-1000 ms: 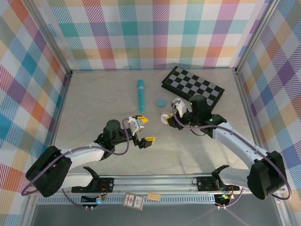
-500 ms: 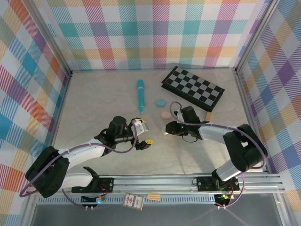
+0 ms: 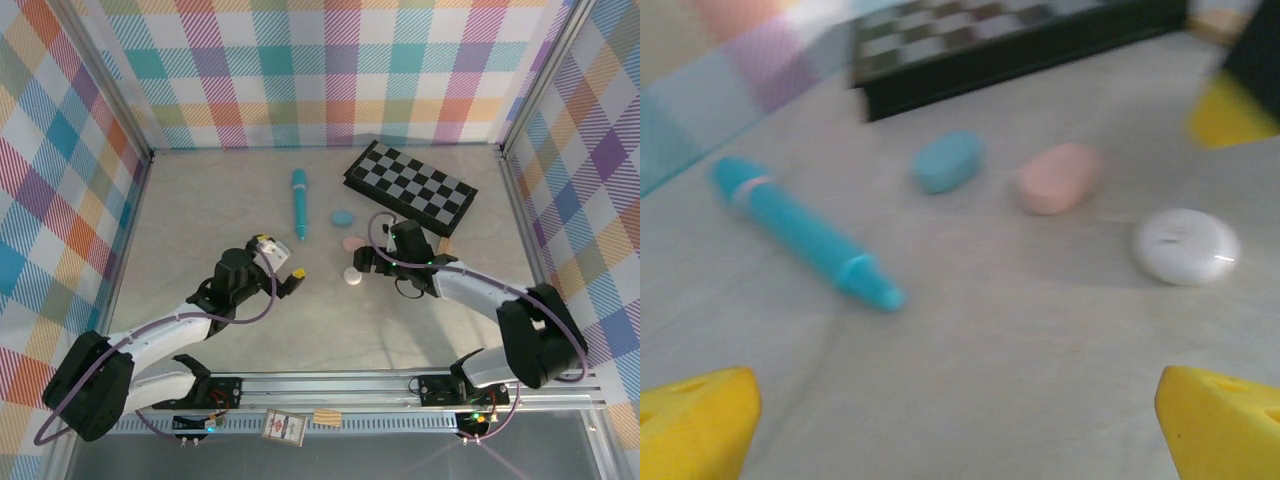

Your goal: Insert the wireless bluetooth earbuds into the charging case

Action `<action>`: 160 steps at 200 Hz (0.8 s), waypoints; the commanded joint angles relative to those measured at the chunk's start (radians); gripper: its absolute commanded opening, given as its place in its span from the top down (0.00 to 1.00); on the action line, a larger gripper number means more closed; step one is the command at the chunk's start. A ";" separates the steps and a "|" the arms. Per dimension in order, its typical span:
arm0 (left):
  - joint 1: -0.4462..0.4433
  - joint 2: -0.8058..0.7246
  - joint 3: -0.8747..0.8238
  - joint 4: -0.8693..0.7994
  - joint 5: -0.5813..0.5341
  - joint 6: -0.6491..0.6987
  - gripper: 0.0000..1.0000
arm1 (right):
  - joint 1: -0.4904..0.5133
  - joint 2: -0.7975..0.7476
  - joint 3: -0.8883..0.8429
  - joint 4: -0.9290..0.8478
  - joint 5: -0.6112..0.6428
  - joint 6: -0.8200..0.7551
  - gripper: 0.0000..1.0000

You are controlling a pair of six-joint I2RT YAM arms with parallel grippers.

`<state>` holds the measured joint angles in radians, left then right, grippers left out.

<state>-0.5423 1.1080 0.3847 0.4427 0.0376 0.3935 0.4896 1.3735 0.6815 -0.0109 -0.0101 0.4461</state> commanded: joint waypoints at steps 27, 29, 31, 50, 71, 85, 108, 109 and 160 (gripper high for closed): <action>0.187 -0.087 -0.094 0.129 -0.144 -0.208 0.00 | -0.126 -0.160 0.006 0.065 0.201 -0.338 0.01; 0.195 -0.086 -0.099 0.138 -0.144 -0.212 0.00 | -0.135 -0.163 -0.001 0.082 0.212 -0.359 0.01; 0.204 -0.084 -0.103 0.148 -0.142 -0.217 0.00 | -0.138 -0.164 -0.004 0.088 0.216 -0.366 0.01; 0.274 -0.044 -0.135 0.226 -0.131 -0.252 0.00 | -0.218 -0.161 -0.066 0.221 0.233 -0.455 0.01; 0.346 0.044 -0.159 0.328 -0.090 -0.291 0.00 | -0.323 -0.112 -0.120 0.336 0.190 -0.431 0.01; 0.382 0.131 -0.172 0.431 -0.066 -0.306 0.00 | -0.372 -0.061 -0.147 0.420 0.180 -0.432 0.01; 0.418 0.212 -0.139 0.480 -0.041 -0.280 0.00 | -0.418 0.013 -0.197 0.578 0.150 -0.447 0.01; 0.419 0.215 -0.139 0.483 -0.039 -0.279 0.00 | -0.419 0.016 -0.198 0.585 0.149 -0.447 0.01; 0.492 0.473 -0.113 0.696 -0.025 -0.343 0.00 | -0.459 0.171 -0.285 0.881 0.046 -0.441 0.01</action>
<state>-0.0719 1.4582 0.2737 0.9176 -0.0032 0.0933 0.0479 1.4948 0.4248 0.6502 0.1055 0.0143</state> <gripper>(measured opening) 0.996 0.991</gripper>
